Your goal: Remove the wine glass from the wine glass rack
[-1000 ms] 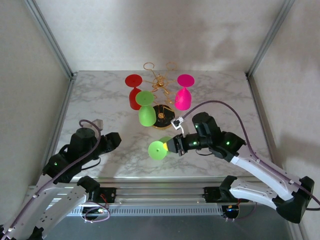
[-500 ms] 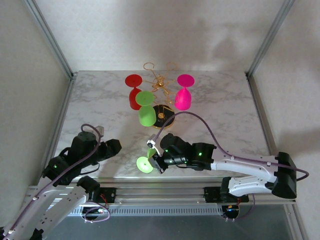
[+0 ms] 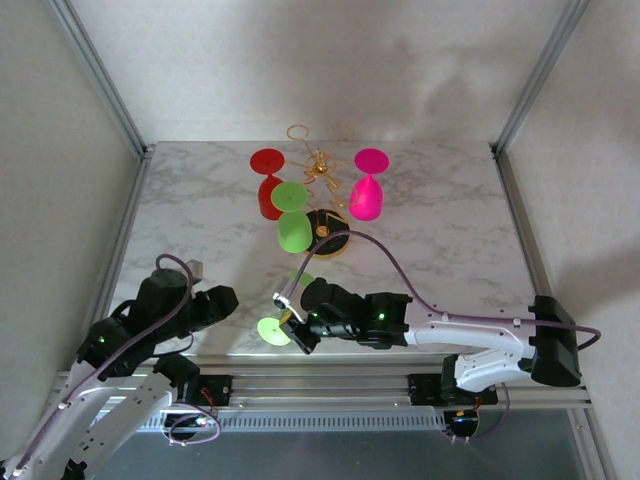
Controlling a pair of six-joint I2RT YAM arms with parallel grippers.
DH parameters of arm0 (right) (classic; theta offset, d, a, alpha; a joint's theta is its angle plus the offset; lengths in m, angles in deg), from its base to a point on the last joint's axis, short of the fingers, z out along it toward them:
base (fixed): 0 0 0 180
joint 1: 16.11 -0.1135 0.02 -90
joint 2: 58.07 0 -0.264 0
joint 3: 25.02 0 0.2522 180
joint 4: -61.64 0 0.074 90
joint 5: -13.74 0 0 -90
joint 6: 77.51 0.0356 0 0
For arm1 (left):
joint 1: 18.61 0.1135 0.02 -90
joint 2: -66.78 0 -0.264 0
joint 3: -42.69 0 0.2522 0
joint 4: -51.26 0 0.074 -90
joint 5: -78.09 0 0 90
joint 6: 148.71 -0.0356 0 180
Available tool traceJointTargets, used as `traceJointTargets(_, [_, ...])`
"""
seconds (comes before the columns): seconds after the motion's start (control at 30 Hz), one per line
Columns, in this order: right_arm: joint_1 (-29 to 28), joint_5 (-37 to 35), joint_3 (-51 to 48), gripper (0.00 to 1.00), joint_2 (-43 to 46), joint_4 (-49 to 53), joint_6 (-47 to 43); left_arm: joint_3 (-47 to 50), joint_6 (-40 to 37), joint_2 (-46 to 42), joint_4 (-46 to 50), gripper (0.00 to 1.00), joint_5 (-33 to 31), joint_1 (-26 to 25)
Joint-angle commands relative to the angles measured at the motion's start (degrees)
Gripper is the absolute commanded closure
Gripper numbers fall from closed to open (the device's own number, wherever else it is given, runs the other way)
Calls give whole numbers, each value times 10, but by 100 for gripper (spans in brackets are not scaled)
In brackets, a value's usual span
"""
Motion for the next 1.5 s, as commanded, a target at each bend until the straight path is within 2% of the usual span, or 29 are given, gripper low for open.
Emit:
traceJointTargets(0.0, [-16, -19, 20, 100, -10, -32, -30, -15, 12, 5, 19, 45, 17, -4])
traceJointTargets(0.3, [-63, -110, -5, 100, -39, -91, -96, -26, 5, 24, 38, 45, 36, -4])
traceJointTargets(0.7, [-65, -162, -22, 100, -98, -201, -168, -30, 11, 26, 69, 44, 53, -4])
traceJointTargets(1.13, [-65, -205, -33, 100, -129, -276, -221, -14, 33, 37, 54, 44, 88, -4])
traceJointTargets(1.47, [-66, -206, -44, 100, -143, -327, -248, 8, 70, 32, 40, 45, 94, -4])
